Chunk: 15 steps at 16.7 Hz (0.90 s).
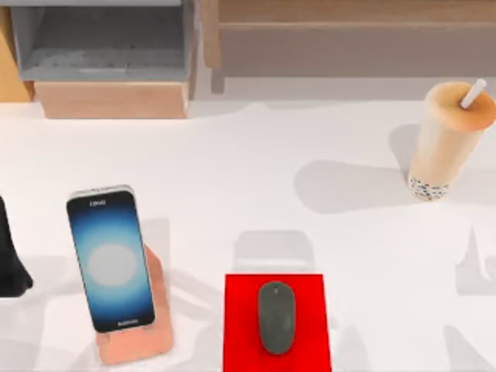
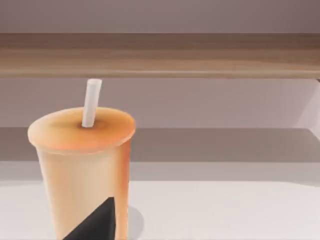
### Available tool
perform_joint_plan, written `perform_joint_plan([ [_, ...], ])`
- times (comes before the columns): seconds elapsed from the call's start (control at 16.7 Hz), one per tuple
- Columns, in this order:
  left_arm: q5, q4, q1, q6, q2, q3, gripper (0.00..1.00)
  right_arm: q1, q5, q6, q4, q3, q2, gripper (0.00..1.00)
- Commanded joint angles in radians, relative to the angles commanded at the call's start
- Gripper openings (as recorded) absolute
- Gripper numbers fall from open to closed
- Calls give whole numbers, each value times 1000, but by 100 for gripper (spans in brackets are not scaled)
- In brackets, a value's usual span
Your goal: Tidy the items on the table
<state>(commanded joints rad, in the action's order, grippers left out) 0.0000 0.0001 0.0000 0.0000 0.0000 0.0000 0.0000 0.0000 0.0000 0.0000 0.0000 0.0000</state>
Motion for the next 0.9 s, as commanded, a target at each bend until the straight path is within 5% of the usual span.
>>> perform_joint_plan([
  [0.42, 0, 0, 0, 0, 0, 0, 100, 50, 65, 8, 138, -9, 139, 100],
  [0.9, 0, 0, 0, 0, 0, 0, 100, 231, 276, 24, 682, 9, 776, 100],
])
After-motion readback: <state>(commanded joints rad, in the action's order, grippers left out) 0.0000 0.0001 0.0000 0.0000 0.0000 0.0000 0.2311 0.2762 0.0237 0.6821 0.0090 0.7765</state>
